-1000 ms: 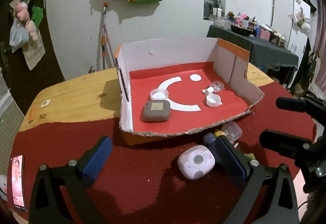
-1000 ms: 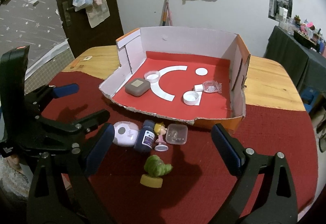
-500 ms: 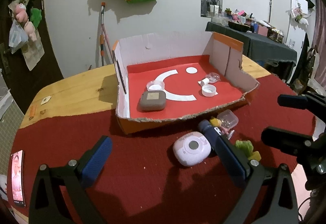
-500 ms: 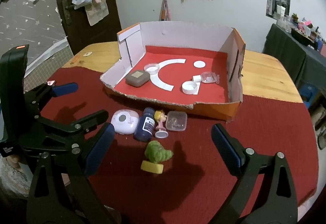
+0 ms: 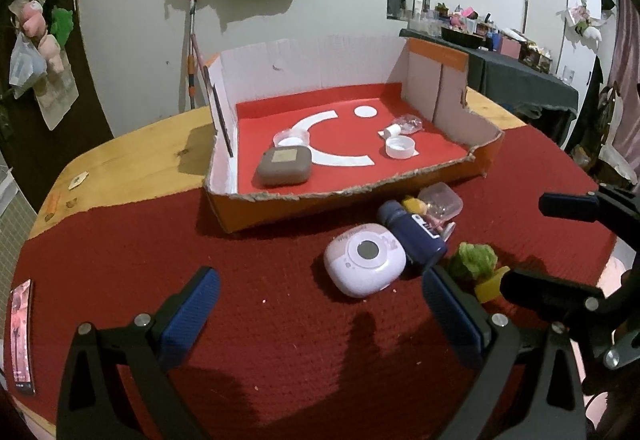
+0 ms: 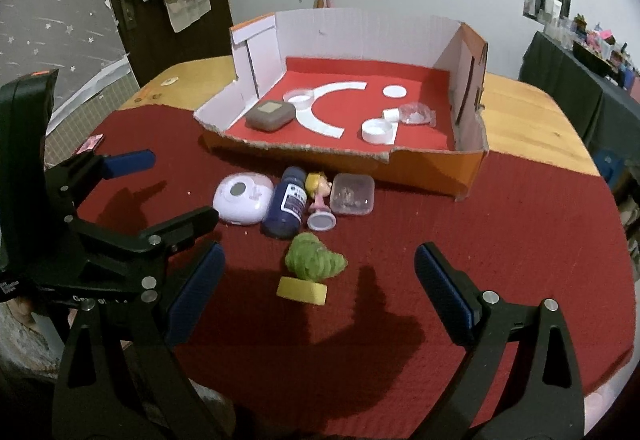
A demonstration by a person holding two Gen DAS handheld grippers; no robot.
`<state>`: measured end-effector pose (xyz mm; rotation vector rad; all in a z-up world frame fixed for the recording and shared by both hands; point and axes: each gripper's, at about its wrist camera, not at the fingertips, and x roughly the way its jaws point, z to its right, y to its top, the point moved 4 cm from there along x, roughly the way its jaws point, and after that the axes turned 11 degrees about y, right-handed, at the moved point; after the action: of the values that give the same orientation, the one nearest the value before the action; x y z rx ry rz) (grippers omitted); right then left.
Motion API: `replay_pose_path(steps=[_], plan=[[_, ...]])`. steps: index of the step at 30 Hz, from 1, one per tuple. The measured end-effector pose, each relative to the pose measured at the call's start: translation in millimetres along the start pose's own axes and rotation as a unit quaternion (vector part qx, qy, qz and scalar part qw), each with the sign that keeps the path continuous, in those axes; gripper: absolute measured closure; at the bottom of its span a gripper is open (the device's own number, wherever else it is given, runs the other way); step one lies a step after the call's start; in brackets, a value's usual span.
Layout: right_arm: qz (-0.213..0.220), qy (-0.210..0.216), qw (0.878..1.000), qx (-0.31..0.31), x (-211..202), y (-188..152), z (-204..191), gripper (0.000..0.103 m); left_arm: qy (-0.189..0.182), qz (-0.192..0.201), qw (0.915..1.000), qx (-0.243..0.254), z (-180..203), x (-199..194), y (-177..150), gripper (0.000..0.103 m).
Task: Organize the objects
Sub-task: 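Grasp the white round device with the left tool while the right tool grasps a yellow cap, then carry the white device and yellow cap up over the box wall into the box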
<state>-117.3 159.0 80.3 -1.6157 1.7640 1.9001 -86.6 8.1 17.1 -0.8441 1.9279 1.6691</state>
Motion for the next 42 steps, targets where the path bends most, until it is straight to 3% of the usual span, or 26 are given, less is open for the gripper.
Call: replay_pose_path(steps=[6,13,18,24,28,34,38,42], plan=[[-0.011,-0.002,1.0,-0.001,8,-6,1,0.009,-0.005,-0.008,0.9999,-0.005,-2,6,-3,0.0],[-0.026,0.003,1.0,0.011,16,-17,2,0.044,-0.013,-0.011,0.9998,-0.004,0,12,-4,0.0],[-0.037,0.009,0.999,0.014,21,-26,0,0.052,-0.016,-0.015,0.9998,0.001,3,19,-2,0.0],[-0.041,0.014,0.999,0.017,26,-29,-1,0.055,-0.02,-0.019,0.9996,0.011,8,30,1,0.001],[-0.042,0.012,0.999,0.015,28,-28,0,0.065,-0.018,-0.023,0.9994,0.02,13,37,1,0.003],[-0.042,0.005,0.999,0.01,28,-27,1,0.073,-0.027,-0.031,0.9984,0.038,22,43,3,0.017],[-0.043,0.003,0.999,0.007,27,-28,2,0.073,-0.047,-0.041,0.9968,0.05,30,45,2,0.046],[-0.039,0.004,0.999,0.011,24,-27,3,0.073,-0.044,-0.038,0.997,0.051,30,42,-1,0.046]])
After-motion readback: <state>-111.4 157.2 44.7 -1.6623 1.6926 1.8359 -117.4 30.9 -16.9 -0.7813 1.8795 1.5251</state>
